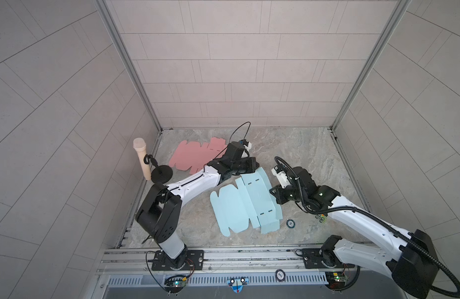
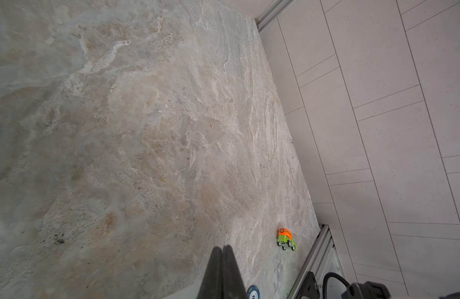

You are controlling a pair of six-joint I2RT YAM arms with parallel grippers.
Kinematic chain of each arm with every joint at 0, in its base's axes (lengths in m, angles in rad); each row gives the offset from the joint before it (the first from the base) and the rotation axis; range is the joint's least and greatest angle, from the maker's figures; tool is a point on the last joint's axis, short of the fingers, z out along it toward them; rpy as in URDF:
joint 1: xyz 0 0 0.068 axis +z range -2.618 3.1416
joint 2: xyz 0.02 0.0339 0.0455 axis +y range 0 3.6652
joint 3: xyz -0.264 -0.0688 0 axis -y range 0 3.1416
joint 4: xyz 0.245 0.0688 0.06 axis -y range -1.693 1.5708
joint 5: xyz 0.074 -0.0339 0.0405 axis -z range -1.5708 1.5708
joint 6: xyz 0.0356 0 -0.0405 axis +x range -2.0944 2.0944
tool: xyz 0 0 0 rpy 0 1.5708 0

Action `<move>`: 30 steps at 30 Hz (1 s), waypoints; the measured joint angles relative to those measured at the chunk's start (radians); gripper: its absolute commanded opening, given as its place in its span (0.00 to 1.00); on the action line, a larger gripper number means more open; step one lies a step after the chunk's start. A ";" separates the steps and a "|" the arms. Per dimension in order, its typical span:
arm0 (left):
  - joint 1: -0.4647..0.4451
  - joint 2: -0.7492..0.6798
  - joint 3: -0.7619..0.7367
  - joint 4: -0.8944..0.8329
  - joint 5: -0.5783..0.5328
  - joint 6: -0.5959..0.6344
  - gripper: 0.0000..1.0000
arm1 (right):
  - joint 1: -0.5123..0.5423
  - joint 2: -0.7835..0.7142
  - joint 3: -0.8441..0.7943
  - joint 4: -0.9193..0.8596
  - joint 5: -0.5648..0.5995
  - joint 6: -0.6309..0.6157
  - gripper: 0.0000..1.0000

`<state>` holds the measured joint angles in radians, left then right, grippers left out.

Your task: Fold the paper box

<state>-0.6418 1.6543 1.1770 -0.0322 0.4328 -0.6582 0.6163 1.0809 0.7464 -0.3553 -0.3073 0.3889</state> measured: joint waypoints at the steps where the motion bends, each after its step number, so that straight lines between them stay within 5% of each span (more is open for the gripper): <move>1: 0.000 0.002 0.001 0.001 0.000 0.000 0.04 | 0.002 0.000 0.000 0.000 0.000 -0.001 0.00; 30: -0.111 -0.201 -0.216 0.021 -0.002 0.021 0.07 | 0.021 0.013 0.044 -0.064 0.047 -0.048 0.00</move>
<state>-0.7532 1.4536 0.9611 -0.0116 0.4313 -0.6369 0.6373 1.0939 0.7902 -0.4191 -0.2600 0.3405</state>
